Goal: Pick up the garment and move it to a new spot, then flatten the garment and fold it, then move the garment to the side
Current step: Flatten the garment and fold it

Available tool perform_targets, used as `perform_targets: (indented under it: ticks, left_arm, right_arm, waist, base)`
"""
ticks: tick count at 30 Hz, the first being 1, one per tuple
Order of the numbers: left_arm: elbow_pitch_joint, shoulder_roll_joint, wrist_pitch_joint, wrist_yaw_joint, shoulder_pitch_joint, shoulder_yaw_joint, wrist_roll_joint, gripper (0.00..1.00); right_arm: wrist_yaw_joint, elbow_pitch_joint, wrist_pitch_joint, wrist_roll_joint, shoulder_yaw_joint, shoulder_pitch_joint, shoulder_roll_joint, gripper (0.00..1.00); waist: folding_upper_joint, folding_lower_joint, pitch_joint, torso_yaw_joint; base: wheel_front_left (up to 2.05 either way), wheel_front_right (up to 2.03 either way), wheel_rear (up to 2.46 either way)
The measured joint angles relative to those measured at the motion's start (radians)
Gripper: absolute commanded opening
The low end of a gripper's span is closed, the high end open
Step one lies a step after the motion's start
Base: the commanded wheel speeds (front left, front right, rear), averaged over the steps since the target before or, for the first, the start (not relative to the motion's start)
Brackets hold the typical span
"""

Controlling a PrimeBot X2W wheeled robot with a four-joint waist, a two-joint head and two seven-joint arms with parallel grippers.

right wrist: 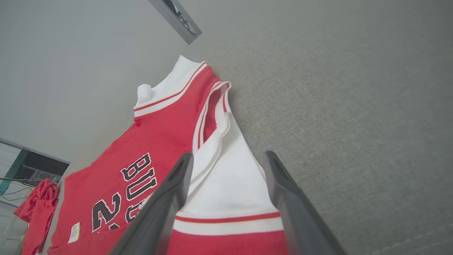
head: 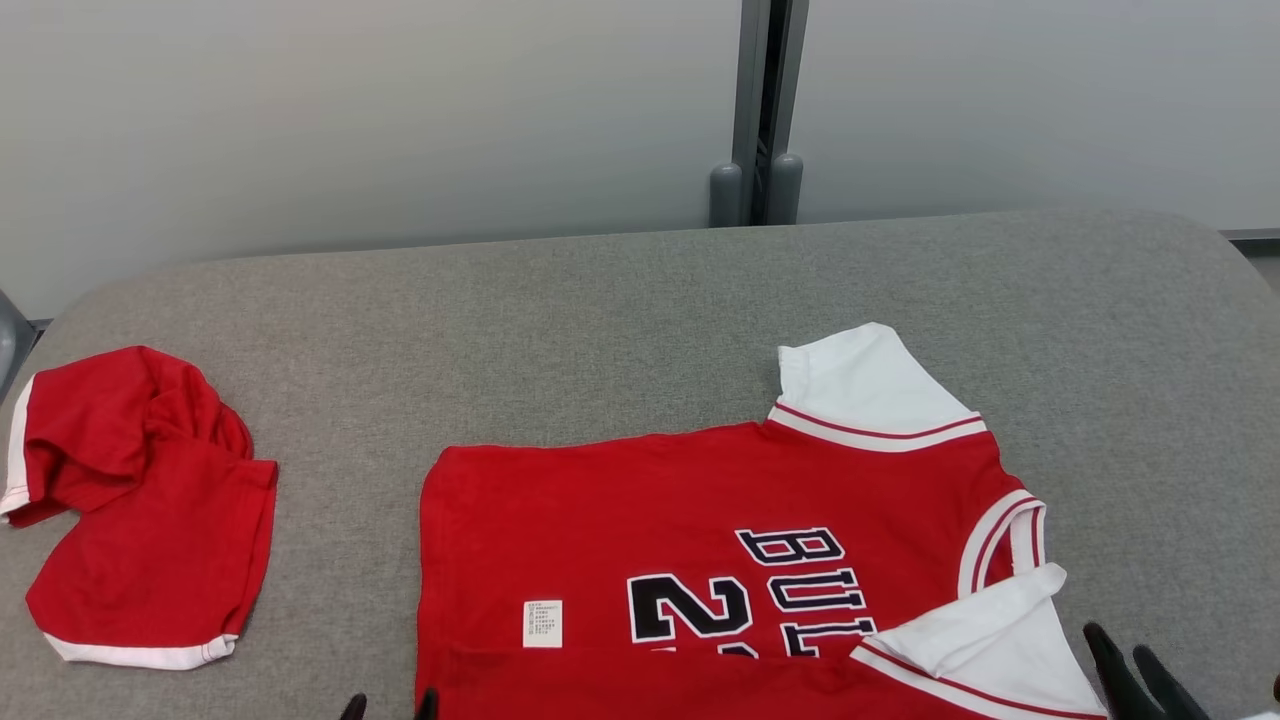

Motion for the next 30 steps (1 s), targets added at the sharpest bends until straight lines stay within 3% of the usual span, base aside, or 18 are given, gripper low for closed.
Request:
perform_targets:
  ticks: [9, 13, 21, 30]
  left_arm:
    - [-0.059, 0.002, -0.093, 0.017, -0.13, 0.06, 0.038, 1.0]
    - [-0.04, -0.033, -0.146, 0.016, -0.191, 0.087, 0.04, 1.0]
    - [0.018, -0.074, -0.191, -0.037, -0.245, 0.161, 0.086, 1.0]
    - [0.106, -0.151, -0.192, -0.107, -0.275, 0.233, 0.191, 1.0]
  right_arm:
    - [0.0, -0.129, -0.075, -0.219, 0.053, -0.17, 0.004, 1.0]
    - [0.0, -0.151, -0.17, -0.343, 0.099, -0.237, -0.007, 1.0]
    - [0.0, -0.102, -0.271, -0.54, 0.134, -0.303, 0.049, 1.0]
    - [0.0, -0.082, -0.291, -0.613, 0.144, -0.325, 0.141, 1.0]
  waist:
    - [0.0, 0.0, 0.029, -0.003]
    - [0.0, 0.0, 0.033, -0.012]
    - [0.0, 0.0, 0.035, -0.029]
    - [0.0, 0.0, 0.062, -0.05]
  base:
    - [0.0, 0.0, 0.0]
    - [0.0, 0.0, 0.0]
    - [0.0, 0.0, 0.0]
    - [0.0, 0.0, 0.0]
